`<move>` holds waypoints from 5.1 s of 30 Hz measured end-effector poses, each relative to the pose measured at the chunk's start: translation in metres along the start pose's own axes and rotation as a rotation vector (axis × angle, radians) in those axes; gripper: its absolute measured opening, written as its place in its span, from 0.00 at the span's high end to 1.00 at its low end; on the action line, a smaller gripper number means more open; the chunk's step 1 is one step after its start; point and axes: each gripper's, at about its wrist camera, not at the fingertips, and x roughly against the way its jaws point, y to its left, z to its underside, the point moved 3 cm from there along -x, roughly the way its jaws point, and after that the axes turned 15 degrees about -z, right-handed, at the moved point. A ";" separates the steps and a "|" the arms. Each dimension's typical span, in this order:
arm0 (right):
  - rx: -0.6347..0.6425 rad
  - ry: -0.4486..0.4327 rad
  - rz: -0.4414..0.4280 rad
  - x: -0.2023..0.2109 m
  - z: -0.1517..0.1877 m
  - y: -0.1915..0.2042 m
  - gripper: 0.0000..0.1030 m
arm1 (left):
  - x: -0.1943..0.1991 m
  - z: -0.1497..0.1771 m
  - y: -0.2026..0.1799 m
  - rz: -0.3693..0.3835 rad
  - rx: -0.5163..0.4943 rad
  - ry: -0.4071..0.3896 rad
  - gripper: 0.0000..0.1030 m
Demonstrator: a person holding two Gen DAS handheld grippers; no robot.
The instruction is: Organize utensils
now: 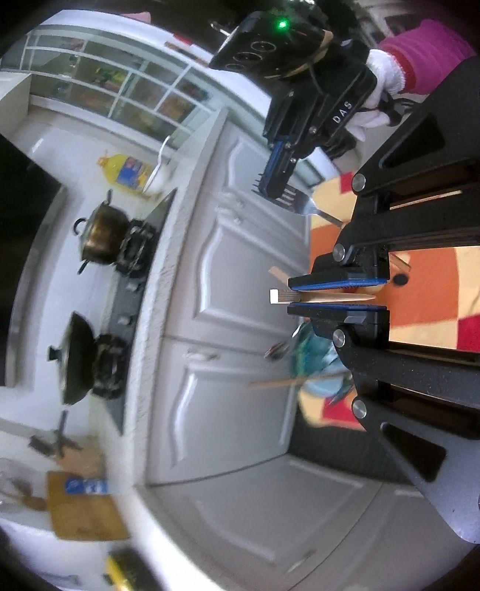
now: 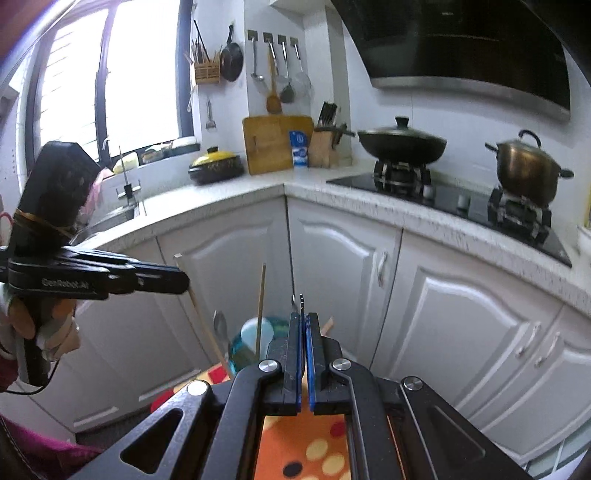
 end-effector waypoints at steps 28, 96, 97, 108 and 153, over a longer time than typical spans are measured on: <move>0.032 0.194 0.072 -0.158 0.017 -0.020 0.99 | -0.127 0.026 0.044 -0.170 0.005 0.111 0.95; -0.313 0.075 0.196 -0.048 0.068 0.019 0.54 | -0.034 0.090 0.003 -0.370 0.092 0.029 0.59; -0.310 0.074 0.203 -0.047 0.068 0.020 0.54 | -0.031 0.090 0.003 -0.370 0.093 0.026 0.59; -0.297 0.068 0.208 -0.040 0.062 0.033 0.54 | -0.013 0.089 -0.004 -0.417 0.062 -0.014 0.58; -0.257 0.067 0.240 -0.041 0.057 0.048 0.41 | -0.001 0.087 0.004 -0.423 0.084 -0.025 0.58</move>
